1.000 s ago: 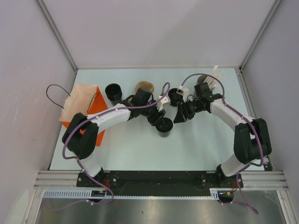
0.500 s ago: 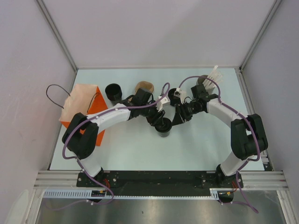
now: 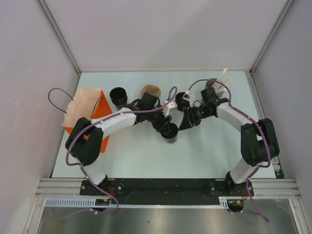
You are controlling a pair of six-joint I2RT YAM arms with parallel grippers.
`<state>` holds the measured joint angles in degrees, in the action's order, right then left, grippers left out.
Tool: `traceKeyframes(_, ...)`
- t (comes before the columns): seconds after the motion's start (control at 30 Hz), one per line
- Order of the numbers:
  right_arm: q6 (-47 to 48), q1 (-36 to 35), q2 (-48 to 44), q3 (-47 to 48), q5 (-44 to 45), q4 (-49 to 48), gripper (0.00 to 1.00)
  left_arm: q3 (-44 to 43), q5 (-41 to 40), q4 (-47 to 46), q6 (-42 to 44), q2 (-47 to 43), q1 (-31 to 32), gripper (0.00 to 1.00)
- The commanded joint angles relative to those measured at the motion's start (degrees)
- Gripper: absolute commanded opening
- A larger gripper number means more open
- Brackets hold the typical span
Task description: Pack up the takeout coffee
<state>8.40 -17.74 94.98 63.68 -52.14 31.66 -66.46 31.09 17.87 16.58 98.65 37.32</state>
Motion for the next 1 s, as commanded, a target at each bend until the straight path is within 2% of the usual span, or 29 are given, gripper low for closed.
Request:
traceKeyframes(0.0, -0.8, 1.1, -1.1, 1.6, -2.4, -0.7, 0.47, 1.9, -10.2, 7.6, 5.0, 5.3, -0.2, 0.52)
traceKeyframes(0.67, -7.4, -1.2, 1.4, 1.6, -0.2, -5.2, 0.47, -1.5, -9.4, 9.6, 4.3, 5.1, 0.4, 0.53)
traceKeyframes(0.97, -9.6, -1.1, 2.6, 1.6, -2.0, -6.0, 0.46, -2.5, -9.5, 10.2, 4.2, 4.9, 0.9, 0.53)
